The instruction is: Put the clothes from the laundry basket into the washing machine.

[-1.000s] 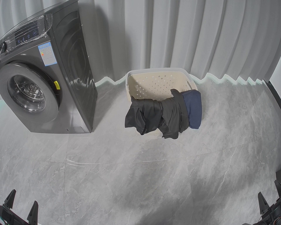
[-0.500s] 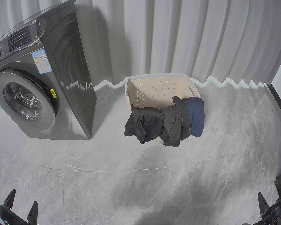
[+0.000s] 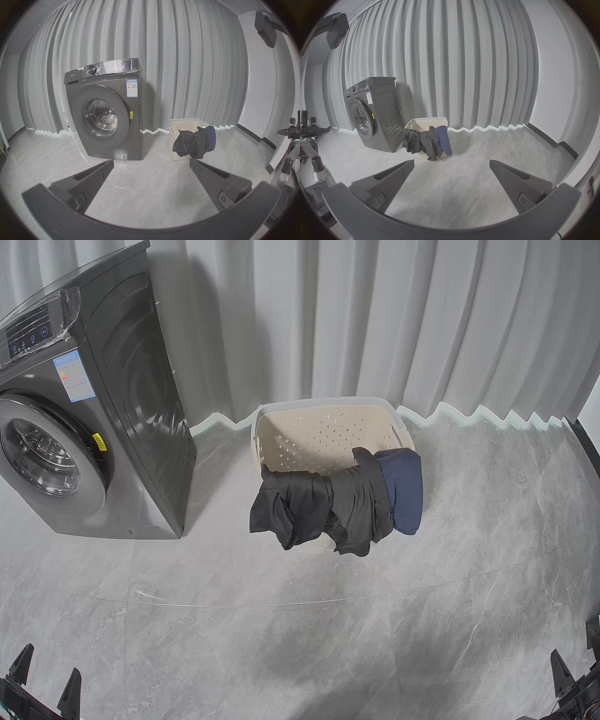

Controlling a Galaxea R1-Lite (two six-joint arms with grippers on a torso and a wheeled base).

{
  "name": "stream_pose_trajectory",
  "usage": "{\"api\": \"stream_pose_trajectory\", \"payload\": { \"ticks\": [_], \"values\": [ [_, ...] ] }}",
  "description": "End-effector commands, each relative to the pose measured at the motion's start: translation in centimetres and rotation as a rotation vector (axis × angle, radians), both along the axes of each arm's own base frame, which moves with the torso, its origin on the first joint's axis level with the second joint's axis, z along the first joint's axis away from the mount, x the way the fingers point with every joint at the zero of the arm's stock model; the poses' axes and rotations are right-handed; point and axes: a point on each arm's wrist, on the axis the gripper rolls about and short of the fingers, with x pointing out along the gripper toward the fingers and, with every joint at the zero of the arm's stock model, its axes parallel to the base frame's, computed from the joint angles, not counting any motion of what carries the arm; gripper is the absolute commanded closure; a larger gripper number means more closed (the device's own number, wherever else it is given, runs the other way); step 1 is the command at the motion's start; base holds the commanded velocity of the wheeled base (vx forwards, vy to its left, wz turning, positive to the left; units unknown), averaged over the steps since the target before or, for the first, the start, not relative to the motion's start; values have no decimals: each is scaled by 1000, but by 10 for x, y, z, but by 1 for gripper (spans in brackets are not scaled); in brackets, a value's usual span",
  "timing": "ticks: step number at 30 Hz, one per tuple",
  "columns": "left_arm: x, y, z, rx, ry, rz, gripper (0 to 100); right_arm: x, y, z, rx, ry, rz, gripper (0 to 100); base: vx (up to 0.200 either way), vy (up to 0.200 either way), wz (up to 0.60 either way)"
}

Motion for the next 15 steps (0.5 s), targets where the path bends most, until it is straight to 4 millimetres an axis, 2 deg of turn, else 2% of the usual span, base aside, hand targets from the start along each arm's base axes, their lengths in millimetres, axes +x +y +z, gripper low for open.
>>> {"api": "stream_pose_trajectory", "payload": {
  "ticks": [1, 6, 15],
  "values": [
    [0, 0, -5, 0, -2, -1, 0, 0, 0, -4, 0, -2, 2, 0, 0, 0, 0],
    [0, 0, -5, -2, -2, -1, 0, 0, 0, -4, 0, -2, 2, 0, 0, 0, 0],
    [0, 0, -5, -2, -2, -1, 0, 0, 0, -4, 0, -2, 1, 0, 200, 0, 0]
  ]
}}
